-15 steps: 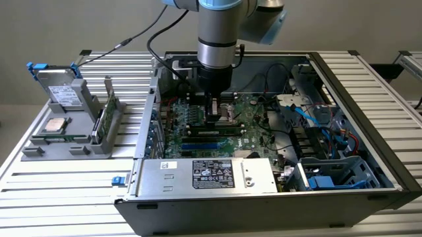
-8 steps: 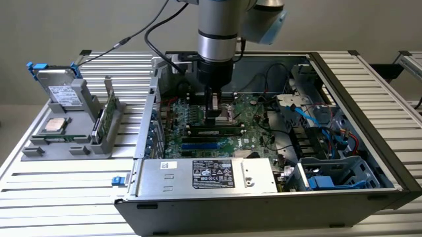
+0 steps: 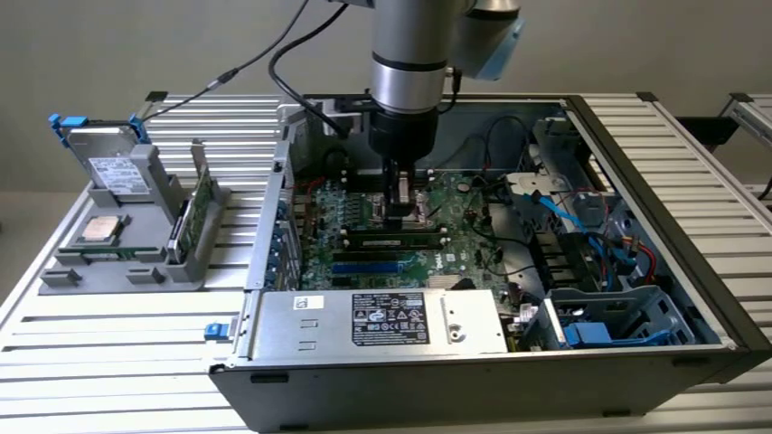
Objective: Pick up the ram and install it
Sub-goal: 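Press down the ram until it locks into place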
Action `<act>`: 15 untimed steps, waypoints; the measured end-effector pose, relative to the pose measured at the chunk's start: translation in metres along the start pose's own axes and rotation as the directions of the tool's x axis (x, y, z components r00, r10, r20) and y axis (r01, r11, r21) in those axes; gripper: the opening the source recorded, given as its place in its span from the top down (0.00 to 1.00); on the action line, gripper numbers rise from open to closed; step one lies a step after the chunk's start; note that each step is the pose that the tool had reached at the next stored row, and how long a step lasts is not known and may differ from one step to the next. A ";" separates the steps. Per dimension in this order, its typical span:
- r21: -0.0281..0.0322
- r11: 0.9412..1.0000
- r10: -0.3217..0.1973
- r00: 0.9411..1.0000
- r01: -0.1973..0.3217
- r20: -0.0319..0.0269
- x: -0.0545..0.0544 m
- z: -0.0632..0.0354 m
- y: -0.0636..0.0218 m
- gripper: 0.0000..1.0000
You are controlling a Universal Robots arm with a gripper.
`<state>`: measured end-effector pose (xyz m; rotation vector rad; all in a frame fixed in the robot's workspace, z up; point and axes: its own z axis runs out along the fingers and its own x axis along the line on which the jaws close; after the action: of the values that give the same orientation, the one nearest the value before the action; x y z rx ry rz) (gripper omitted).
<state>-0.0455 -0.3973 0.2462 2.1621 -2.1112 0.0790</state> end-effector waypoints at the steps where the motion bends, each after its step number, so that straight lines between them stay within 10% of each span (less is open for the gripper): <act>1: 0.000 1.000 0.000 1.000 0.000 0.000 0.000 -0.0001 -0.0022 0.90; 15: 0.000 1.000 0.000 1.000 0.000 0.000 0.001 -0.0005 -0.0114 0.90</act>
<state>-0.0340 -0.3979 0.2463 2.1623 -2.1112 0.0788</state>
